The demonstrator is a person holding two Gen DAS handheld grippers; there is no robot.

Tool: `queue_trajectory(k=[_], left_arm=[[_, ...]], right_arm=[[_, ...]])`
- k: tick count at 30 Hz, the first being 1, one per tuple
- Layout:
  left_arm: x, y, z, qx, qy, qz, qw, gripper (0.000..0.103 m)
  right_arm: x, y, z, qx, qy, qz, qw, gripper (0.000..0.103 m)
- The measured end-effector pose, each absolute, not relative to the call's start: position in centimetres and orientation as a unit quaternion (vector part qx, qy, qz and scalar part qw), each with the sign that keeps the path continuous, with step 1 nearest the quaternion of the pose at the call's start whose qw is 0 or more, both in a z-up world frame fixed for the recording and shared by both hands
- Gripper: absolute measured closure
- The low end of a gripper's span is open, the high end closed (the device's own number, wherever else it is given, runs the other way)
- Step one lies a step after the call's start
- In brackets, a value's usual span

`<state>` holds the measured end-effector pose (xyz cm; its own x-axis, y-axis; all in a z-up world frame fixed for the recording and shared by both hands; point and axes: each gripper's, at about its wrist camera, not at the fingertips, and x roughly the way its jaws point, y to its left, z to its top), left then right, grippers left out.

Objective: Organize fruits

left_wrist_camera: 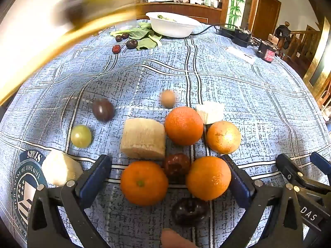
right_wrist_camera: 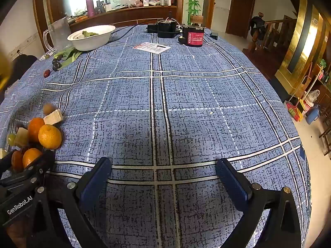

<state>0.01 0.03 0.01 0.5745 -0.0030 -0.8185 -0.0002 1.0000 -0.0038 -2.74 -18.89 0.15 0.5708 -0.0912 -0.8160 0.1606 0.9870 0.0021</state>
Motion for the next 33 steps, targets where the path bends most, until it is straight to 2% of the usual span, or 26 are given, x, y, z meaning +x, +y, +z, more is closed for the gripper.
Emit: queue_trajectory(k=[33], left_arm=[[-0.17, 0.16, 0.06, -0.001, 0.46, -0.001, 0.888, 0.0]], right_arm=[[-2.75, -18.89, 0.15, 0.039, 0.457, -0.071, 0.886, 0.001]])
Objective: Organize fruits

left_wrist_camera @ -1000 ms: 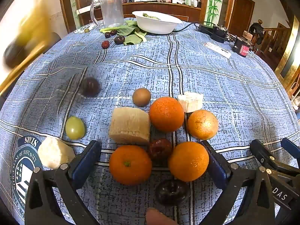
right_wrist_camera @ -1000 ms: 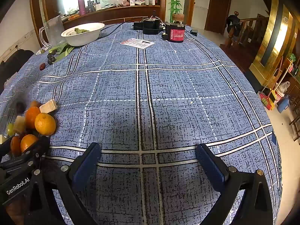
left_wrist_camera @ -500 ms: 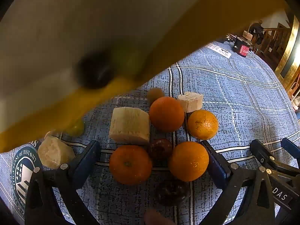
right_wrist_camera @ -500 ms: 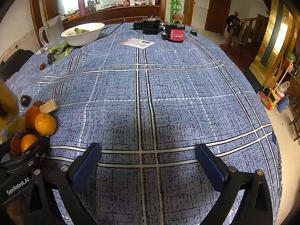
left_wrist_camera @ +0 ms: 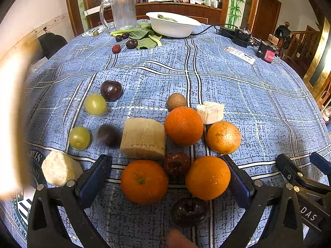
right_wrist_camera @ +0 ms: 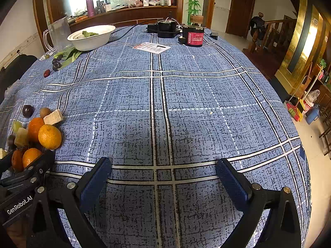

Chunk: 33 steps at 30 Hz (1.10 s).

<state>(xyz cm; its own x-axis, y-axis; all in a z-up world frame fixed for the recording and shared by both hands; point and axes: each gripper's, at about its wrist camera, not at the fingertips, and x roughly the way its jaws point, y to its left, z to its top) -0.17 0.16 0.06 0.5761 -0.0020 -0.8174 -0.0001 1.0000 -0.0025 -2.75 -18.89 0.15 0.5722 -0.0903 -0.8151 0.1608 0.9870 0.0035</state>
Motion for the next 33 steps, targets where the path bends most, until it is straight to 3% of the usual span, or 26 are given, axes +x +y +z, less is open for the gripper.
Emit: queue_trajectory(k=[25, 27, 33], left_arm=[[-1.8, 0.6, 0.6, 0.015, 0.486, -0.062, 0.872, 0.001], [-3.1, 1.2, 1.5, -0.001, 0.475, -0.084, 0.876, 0.009], [-9.2, 4.5, 7.7, -0.015, 0.362, -0.076, 0.929, 0.009]], right_arm=[[-2.2, -19.2, 0.4, 0.05, 0.48, -0.08, 0.872, 0.001], [-2.1, -19.2, 0.5, 0.049, 0.482, -0.077, 0.871, 0.001], [-6.8, -17.7, 5.0, 0.061, 0.397, -0.089, 0.911, 0.001]])
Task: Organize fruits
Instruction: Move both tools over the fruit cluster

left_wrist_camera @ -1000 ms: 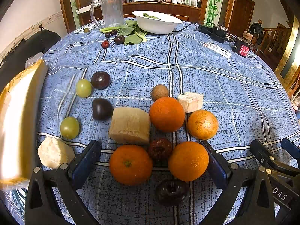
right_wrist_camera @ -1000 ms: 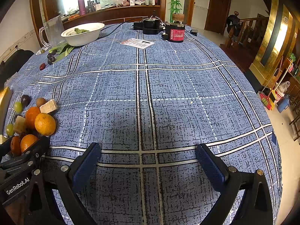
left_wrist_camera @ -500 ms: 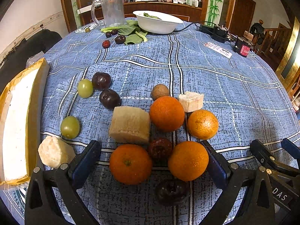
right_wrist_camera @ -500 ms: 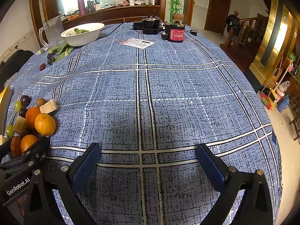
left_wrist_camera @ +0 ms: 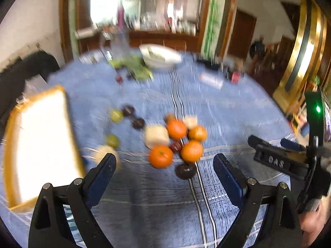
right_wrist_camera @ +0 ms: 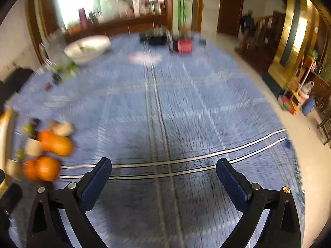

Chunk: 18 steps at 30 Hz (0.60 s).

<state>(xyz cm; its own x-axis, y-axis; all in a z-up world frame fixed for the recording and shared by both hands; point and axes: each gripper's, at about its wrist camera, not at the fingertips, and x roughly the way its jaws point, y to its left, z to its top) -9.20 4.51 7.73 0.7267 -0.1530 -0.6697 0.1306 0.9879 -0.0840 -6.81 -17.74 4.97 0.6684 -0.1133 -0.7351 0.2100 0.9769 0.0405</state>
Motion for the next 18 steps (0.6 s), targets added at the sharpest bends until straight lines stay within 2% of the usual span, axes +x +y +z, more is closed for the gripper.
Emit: queue_trajectory(k=[5, 18], left_arm=[[-13.4, 7.3, 10.7, -0.017, 0.294, -0.047, 0.955, 0.008], [-18.2, 11.5, 13.3, -0.015, 0.277, -0.05, 0.959, 0.008]], right_arm=[[-12.8, -14.0, 9.4, 0.053, 0.296, -0.082, 0.95, 0.001], [-19.3, -9.0, 11.2, 0.047, 0.171, -0.088, 0.98, 0.001]])
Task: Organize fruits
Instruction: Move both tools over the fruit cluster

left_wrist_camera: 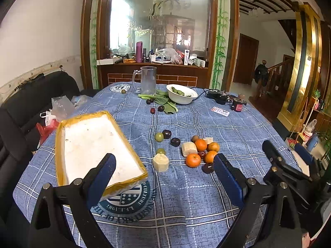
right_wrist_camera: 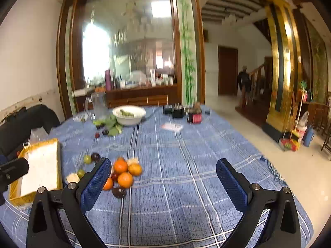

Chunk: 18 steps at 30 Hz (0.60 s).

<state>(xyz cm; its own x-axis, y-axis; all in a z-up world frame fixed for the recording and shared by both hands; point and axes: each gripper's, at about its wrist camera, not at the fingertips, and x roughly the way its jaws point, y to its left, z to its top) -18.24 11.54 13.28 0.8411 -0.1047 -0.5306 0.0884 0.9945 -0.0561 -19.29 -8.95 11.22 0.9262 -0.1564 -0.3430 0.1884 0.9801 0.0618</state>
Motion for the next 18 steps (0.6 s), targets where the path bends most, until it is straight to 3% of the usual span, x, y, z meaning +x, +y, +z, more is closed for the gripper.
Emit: queue_trajectory(k=[18], left_arm=[[-16.7, 15.1, 11.6, -0.047, 0.296, -0.04, 0.953, 0.008]], right_arm=[[-16.0, -4.7, 10.3, 0.028, 0.253, -0.023, 0.967, 0.001]])
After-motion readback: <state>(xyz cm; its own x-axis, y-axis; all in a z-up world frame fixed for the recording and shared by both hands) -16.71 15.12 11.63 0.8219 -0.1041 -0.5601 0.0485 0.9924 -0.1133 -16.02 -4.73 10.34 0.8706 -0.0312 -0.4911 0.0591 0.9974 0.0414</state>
